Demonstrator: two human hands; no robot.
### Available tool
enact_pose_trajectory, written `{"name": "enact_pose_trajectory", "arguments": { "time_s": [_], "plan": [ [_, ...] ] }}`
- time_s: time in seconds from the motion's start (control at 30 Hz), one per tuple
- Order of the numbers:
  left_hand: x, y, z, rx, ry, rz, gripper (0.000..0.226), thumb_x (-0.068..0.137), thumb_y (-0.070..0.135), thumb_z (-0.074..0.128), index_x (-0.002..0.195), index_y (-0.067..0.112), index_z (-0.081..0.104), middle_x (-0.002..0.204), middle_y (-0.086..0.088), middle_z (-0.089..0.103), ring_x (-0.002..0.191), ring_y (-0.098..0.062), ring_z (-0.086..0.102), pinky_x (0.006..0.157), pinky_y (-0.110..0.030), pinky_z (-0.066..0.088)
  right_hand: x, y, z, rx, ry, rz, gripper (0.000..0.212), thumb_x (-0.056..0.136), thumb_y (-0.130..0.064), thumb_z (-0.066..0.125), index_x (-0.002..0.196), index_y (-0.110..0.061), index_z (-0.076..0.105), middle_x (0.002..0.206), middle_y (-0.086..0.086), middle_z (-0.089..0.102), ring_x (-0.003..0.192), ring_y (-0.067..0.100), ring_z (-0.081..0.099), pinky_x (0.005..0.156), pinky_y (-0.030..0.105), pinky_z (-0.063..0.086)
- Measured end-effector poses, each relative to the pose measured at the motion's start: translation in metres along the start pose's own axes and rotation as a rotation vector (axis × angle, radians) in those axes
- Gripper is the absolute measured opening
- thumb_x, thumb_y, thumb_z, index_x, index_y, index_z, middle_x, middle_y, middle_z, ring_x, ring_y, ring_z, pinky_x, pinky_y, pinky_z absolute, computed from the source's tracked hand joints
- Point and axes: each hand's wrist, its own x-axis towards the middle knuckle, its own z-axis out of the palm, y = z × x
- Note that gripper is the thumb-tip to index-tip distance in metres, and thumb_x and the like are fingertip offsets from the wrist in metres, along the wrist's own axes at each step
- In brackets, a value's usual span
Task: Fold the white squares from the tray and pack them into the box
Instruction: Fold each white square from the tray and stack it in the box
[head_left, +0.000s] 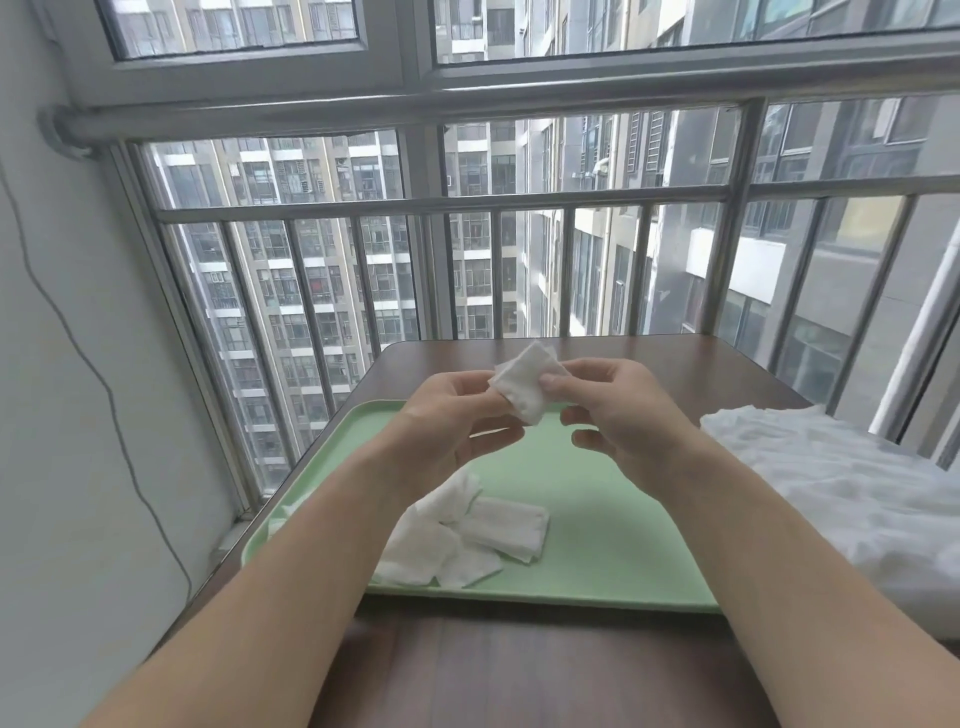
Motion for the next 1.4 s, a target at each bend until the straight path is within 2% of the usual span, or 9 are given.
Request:
{"name": "enact_pose_trajectory", "arguments": {
  "time_s": [0.17,0.37,0.5,0.6,0.8,0.93,1.13,1.27,1.4],
  "plan": [
    [-0.003,0.003,0.005,0.005,-0.016,-0.001,0.019,0.094,0.003,0.062,0.111,0.002,0.071,0.103,-0.012,0.072,0.091,-0.020,0.068,0.090,-0.032,0.058,0.000,0.000,0.001,-0.024,0.059,-0.007,0.023,0.086,-0.020,0.075,0.107,-0.009,0.070,0.083,-0.002,0.069,0.070,0.012,0.057,0.064,0.027,0.046],
    [-0.013,0.020,0.006,0.124,-0.073,-0.061,0.018,0.094,0.006,0.063,0.106,0.010,0.075,0.104,-0.010,0.074,0.095,-0.021,0.071,0.091,-0.035,0.055,-0.003,-0.002,0.003,-0.006,-0.040,-0.021,0.021,0.091,-0.018,0.067,0.111,-0.011,0.066,0.108,0.009,0.072,0.102,0.025,0.067,0.079,0.038,0.055],
    [-0.023,0.026,0.002,0.690,-0.038,-0.088,0.023,0.092,0.011,0.066,0.115,0.014,0.071,0.108,-0.001,0.075,0.098,-0.014,0.072,0.090,-0.030,0.056,-0.004,-0.004,0.002,0.065,0.109,-0.076,0.003,0.093,-0.007,0.060,0.094,-0.009,0.063,0.094,0.010,0.065,0.092,0.026,0.063,0.087,0.042,0.055],
    [-0.033,0.021,0.007,1.156,-0.203,-0.132,0.039,0.088,0.014,0.072,0.126,0.022,0.065,0.117,0.008,0.069,0.107,-0.008,0.065,0.094,-0.027,0.053,-0.002,-0.006,-0.001,0.102,0.144,-0.065,0.005,0.093,-0.006,0.058,0.093,-0.009,0.062,0.089,0.008,0.064,0.086,0.024,0.063,0.086,0.041,0.056],
    [-0.036,0.017,0.024,1.345,-0.281,-0.214,0.056,0.083,0.018,0.076,0.133,0.029,0.054,0.103,0.014,0.059,0.103,-0.016,0.060,0.095,-0.036,0.052,-0.006,-0.002,0.003,-0.012,0.074,-0.060,0.005,0.090,-0.009,0.058,0.088,-0.012,0.061,0.087,0.008,0.068,0.074,0.020,0.063,0.068,0.030,0.050],
    [-0.033,0.019,0.028,1.460,-0.290,-0.191,0.044,0.081,0.023,0.077,0.121,0.032,0.062,0.088,0.019,0.053,0.083,-0.013,0.055,0.069,-0.025,0.047,-0.005,-0.001,0.000,-0.011,0.067,-0.053,0.006,0.090,-0.009,0.059,0.088,-0.013,0.061,0.087,0.007,0.068,0.073,0.019,0.062,0.067,0.029,0.049],
    [-0.032,0.015,0.012,1.265,-0.164,-0.045,0.024,0.080,0.017,0.075,0.085,0.034,0.058,0.080,0.018,0.057,0.065,0.003,0.055,0.063,-0.021,0.047,0.000,0.004,-0.001,-0.038,0.046,-0.025,0.004,0.089,-0.008,0.060,0.092,-0.011,0.062,0.089,0.008,0.069,0.074,0.019,0.064,0.065,0.027,0.051],
    [-0.034,0.022,-0.001,0.841,-0.005,0.110,0.022,0.078,0.007,0.082,0.092,0.018,0.068,0.090,0.003,0.074,0.083,-0.013,0.071,0.079,-0.026,0.058,0.000,0.007,-0.001,-0.052,-0.030,-0.022,0.018,0.088,-0.005,0.067,0.105,0.001,0.067,0.083,0.007,0.071,0.073,0.018,0.066,0.068,0.029,0.055],
    [-0.033,0.023,0.001,0.727,0.137,0.184,0.021,0.079,0.005,0.082,0.092,0.014,0.068,0.088,-0.004,0.076,0.074,-0.012,0.071,0.066,-0.028,0.057,-0.001,0.008,0.001,-0.068,-0.129,-0.027,0.024,0.085,-0.006,0.074,0.107,0.002,0.070,0.083,0.009,0.073,0.071,0.018,0.065,0.068,0.027,0.056]
  ]
}}
